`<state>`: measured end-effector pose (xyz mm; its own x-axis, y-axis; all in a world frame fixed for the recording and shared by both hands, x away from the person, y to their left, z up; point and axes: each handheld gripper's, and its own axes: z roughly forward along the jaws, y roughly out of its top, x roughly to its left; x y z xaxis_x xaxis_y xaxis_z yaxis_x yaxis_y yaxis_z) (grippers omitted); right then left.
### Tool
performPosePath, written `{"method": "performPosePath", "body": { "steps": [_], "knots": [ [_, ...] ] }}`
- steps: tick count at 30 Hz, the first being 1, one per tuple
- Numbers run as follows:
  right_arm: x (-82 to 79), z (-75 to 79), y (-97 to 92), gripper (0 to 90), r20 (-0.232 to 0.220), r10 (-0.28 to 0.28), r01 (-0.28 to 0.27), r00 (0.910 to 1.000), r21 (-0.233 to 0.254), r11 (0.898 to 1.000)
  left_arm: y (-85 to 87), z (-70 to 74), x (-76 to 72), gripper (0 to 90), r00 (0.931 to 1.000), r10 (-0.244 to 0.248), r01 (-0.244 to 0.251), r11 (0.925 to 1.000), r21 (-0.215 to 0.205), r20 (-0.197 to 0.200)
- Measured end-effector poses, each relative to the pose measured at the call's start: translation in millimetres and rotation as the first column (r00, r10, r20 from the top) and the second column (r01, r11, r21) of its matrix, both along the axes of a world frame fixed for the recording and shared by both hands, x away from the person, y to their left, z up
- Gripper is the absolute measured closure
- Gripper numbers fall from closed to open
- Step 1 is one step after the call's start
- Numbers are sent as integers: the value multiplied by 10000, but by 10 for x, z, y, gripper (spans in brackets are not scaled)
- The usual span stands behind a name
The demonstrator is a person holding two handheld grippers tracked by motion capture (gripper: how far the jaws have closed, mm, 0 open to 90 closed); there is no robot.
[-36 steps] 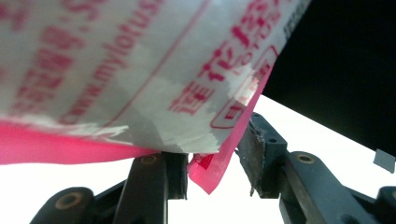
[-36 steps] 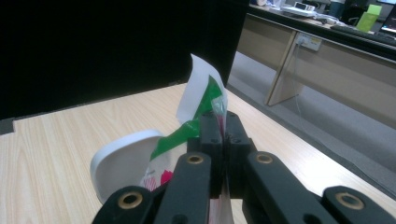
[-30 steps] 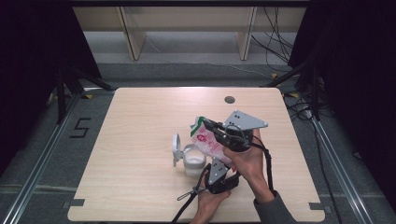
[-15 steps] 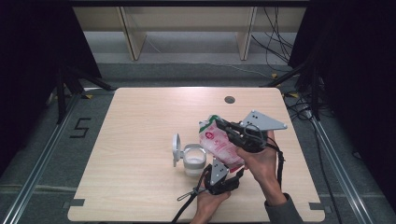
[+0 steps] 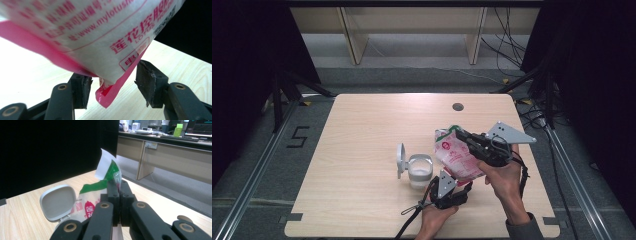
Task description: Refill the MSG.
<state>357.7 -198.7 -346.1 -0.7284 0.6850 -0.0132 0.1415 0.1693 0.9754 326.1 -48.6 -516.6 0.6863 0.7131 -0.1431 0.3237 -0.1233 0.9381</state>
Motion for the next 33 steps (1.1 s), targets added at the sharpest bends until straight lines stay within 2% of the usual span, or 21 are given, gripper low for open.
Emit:
{"method": "performPosePath", "body": {
  "steps": [1, 4, 6, 7, 8, 9, 10, 12, 13, 14, 15, 16, 18, 19, 21, 24, 25, 27, 28, 31, 33],
  "knots": [
    [6, -11, -13, 900, -62, 122, -122, 9999, 50, 9999, 14, -2, 8, 458, 10000, 26, -26, 10000, 71, -4],
    [18, -45, -67, 900, -128, -32, 33, 9999, 46, 10000, 21, -8, 4, 443, 9999, 145, -144, 9999, 52, -23],
    [23, -77, -99, 900, -305, -91, 96, 9995, 163, 9998, 22, -7, -11, 430, 9998, 219, -219, 9995, -216, 3],
    [34, -92, -119, 900, -173, -240, 243, 9996, 171, 9996, 25, -7, -10, 430, 9997, 220, -218, 9993, -302, 71],
    [43, -109, -129, 900, -133, -184, 188, 9997, 281, 9994, 39, -1, -11, 429, 9997, 217, -216, 9996, -177, 71],
    [45, -117, -140, 900, -138, -137, 140, 9998, 268, 9995, 33, 8, -27, 428, 9996, 291, -291, 9989, -355, 5],
    [29, -123, -148, 900, -289, -242, 250, 9993, 267, 9993, 52, 9, -23, 427, 9997, 237, -235, 9994, -236, 79],
    [18, -143, -171, 900, -389, -355, 366, 9986, 284, 9989, 54, 22, -50, 422, 9996, 236, -233, 9994, -267, 127],
    [26, -150, -185, 900, -315, -360, 367, 9989, 223, 9991, 52, 29, -75, 421, 9996, 254, -251, 9994, -222, 141],
    [40, -166, -215, 900, -76, -408, 409, 9991, 91, 9991, 49, 27, -85, 421, 9998, 107, -101, 9995, -307, 191],
    [28, -180, -225, 900, -295, -498, 502, 9983, 116, 9987, 45, 34, -106, 427, 9998, 49, -44, 9997, -253, 204],
    [45, -201, -241, 900, -58, -620, 620, 9981, 78, 9980, 43, 43, -125, 424, 9996, -70, 75, 9998, -185, 266],
    [40, -245, -252, 900, -267, -711, 713, 9971, 99, 9974, 39, 63, -159, 425, 9992, -210, 212, 9998, -67, 347],
    [49, -264, -266, 900, -214, -769, 769, 9968, -39, 9970, 43, 76, -173, 424, 9993, -223, 224, 9997, -47, 315],
    [53, -308, -276, 900, -255, -688, 691, 9973, 112, 9975, 48, 89, -200, 424, 9987, -356, 357, 9994, -14, 366],
    [50, -301, -308, 900, -54, -643, 643, 9979, -54, 9979, 40, 89, -238, 423, 9982, -499, 499, 9988, 4, 335],
    [35, -305, -312, 900, -224, -746, 747, 9970, 69, 9972, 40, 89, -246, 421, 9973, -628, 628, 9980, 8, 379],
    [28, -312, -334, 900, -140, -853, 855, 9963, 105, 9963, 44, 99, -283, 415, 9962, -759, 759, 9971, 22, 420],
    [12, -313, -343, 900, -296, -936, 941, 9952, 156, 9954, 51, 104, -305, 411, 9960, -753, 751, 9972, 51, 473],
    [11, -317, -393, 900, -177, -967, 969, 9952, 128, 9952, 95, 114, -348, 406, 9948, -857, 844, 9961, 265, 543],
    [7, -324, -417, 900, -84, -977, 978, 9952, 142, 9951, 140, 133, -351, 398, 9948, -927, 913, 9953, 335, 419]
  ]
}}
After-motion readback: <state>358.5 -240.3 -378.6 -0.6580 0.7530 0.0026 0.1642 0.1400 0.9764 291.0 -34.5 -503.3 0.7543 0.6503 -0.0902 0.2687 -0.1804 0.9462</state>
